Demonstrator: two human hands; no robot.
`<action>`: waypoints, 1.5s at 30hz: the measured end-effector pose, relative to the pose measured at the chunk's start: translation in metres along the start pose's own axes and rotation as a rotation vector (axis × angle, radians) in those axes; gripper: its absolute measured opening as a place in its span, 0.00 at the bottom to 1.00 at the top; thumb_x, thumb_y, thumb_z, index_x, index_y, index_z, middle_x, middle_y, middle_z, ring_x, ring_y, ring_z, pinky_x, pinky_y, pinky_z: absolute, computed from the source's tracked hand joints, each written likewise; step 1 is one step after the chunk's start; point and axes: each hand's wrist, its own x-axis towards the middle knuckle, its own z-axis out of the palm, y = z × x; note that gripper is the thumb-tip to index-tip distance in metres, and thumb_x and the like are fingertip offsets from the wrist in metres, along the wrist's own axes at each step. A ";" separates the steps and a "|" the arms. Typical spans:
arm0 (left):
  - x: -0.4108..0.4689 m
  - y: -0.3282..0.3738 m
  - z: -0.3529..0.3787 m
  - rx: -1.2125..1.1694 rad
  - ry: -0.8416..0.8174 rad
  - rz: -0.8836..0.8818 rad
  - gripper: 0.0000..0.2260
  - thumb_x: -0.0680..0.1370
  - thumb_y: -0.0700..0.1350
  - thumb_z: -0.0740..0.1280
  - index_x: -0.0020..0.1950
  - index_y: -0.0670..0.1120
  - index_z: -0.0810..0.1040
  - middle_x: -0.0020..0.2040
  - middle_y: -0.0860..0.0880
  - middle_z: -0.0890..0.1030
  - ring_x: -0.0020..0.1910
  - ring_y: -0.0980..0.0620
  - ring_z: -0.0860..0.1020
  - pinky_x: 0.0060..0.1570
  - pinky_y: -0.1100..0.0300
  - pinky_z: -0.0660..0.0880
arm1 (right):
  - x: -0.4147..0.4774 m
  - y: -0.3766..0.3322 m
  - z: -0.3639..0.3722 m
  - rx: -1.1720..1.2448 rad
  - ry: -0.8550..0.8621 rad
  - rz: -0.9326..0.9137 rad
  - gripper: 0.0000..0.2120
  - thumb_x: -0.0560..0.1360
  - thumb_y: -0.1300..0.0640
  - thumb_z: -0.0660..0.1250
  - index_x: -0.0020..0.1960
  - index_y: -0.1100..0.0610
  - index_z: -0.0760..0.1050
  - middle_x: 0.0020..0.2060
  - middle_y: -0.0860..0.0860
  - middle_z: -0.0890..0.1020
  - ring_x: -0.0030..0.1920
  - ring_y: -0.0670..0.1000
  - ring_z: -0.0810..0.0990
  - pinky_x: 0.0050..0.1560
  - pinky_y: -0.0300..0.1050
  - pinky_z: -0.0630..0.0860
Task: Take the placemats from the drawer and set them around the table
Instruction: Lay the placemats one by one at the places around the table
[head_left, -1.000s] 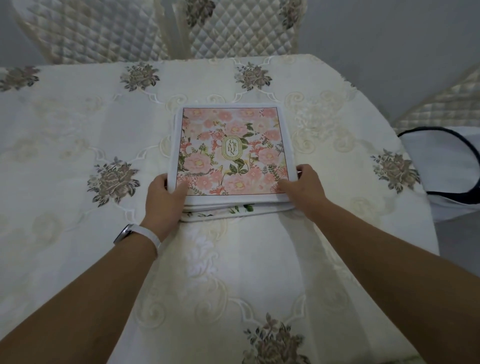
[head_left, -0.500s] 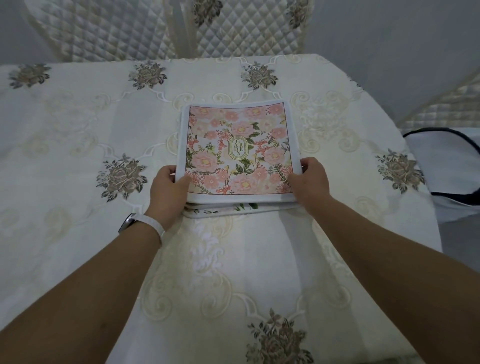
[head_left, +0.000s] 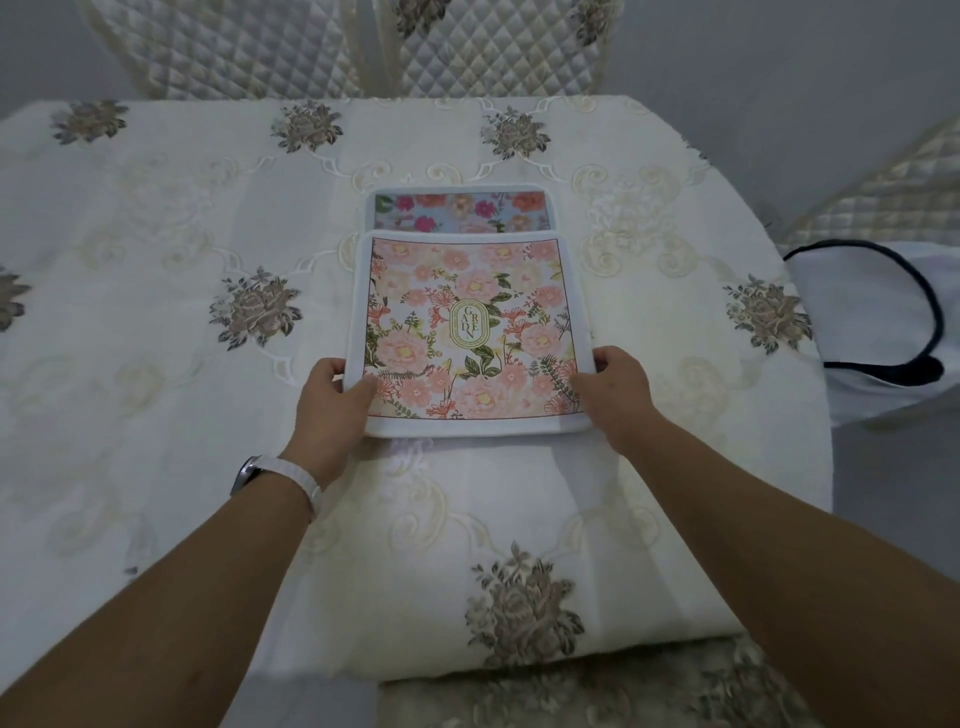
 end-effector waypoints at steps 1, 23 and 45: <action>-0.008 -0.003 -0.002 0.000 0.003 0.004 0.05 0.78 0.45 0.68 0.50 0.51 0.73 0.49 0.48 0.81 0.48 0.48 0.81 0.48 0.51 0.79 | -0.005 0.002 -0.001 0.004 -0.004 -0.015 0.09 0.74 0.64 0.64 0.53 0.54 0.74 0.40 0.46 0.78 0.38 0.45 0.76 0.34 0.40 0.72; -0.175 -0.064 -0.196 -0.172 0.380 -0.005 0.05 0.79 0.41 0.67 0.53 0.46 0.72 0.49 0.44 0.81 0.43 0.46 0.80 0.40 0.53 0.78 | -0.183 -0.054 0.085 0.062 -0.327 -0.280 0.07 0.76 0.63 0.67 0.51 0.54 0.75 0.44 0.52 0.80 0.41 0.51 0.78 0.39 0.46 0.74; -0.351 -0.246 -0.533 -0.371 0.726 -0.036 0.05 0.78 0.41 0.67 0.49 0.50 0.74 0.49 0.46 0.82 0.45 0.47 0.82 0.42 0.52 0.79 | -0.479 -0.113 0.343 -0.170 -0.625 -0.610 0.07 0.76 0.60 0.67 0.53 0.54 0.74 0.45 0.48 0.80 0.43 0.46 0.80 0.37 0.39 0.74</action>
